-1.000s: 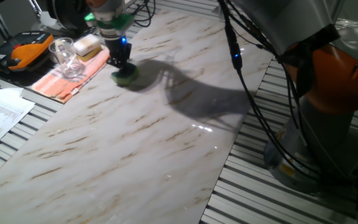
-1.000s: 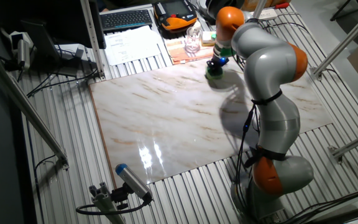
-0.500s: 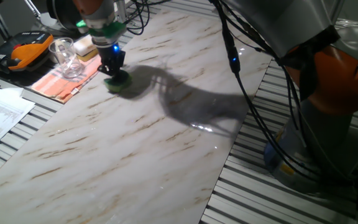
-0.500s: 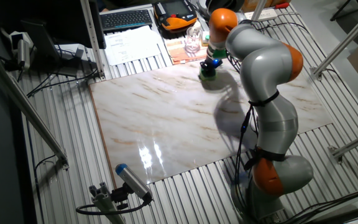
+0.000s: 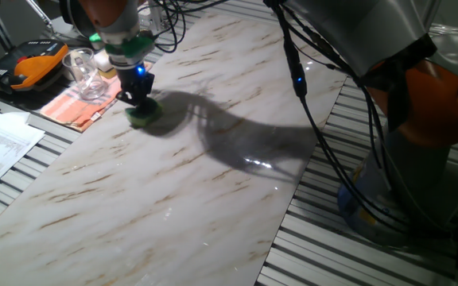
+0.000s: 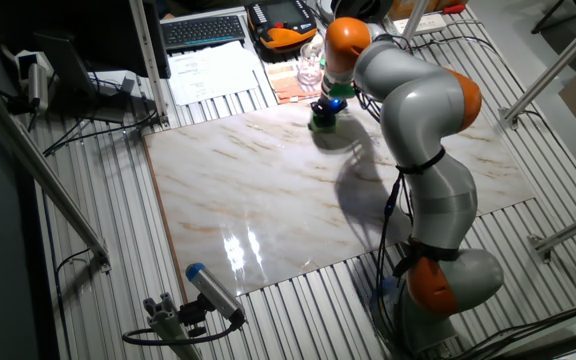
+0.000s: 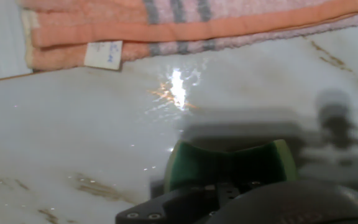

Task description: Clean the tabletop with a sponge

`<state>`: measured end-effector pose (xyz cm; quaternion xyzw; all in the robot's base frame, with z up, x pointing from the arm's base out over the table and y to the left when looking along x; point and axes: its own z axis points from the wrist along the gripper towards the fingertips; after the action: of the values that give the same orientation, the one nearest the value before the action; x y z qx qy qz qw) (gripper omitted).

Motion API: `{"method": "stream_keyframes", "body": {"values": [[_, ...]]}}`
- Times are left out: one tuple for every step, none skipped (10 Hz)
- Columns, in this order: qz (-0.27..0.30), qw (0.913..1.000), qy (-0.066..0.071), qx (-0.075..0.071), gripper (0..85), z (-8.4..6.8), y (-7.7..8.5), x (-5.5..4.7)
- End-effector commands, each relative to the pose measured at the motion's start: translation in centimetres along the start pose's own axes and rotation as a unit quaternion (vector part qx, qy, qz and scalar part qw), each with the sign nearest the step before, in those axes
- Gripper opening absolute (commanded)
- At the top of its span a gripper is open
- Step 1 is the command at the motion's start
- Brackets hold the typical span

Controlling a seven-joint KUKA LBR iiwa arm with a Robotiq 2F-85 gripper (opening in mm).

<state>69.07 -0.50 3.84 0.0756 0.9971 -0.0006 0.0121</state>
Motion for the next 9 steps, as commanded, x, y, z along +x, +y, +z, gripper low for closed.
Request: {"method": "stream_keyframes", "body": {"values": [[0.004,1.0000,-0.001,-0.002,0.0,0.1,0.4,0.2],[0.006,1.0000,-0.001,-0.004,0.0,0.1,0.6,0.4],[0.008,1.0000,-0.001,-0.006,0.0,0.2,0.9,0.6],[0.011,0.9999,-0.001,-0.009,0.0,0.3,1.4,0.8],[0.017,0.9998,-0.001,-0.009,0.0,0.5,1.8,1.1],[0.021,0.9997,-0.001,-0.009,0.0,0.7,2.3,1.4],[0.025,0.9996,-0.002,-0.010,0.0,0.9,2.7,1.7],[0.027,0.9996,-0.003,-0.009,0.0,1.1,3.1,2.0],[0.027,0.9996,-0.003,-0.009,0.0,1.2,3.3,2.2]]}}
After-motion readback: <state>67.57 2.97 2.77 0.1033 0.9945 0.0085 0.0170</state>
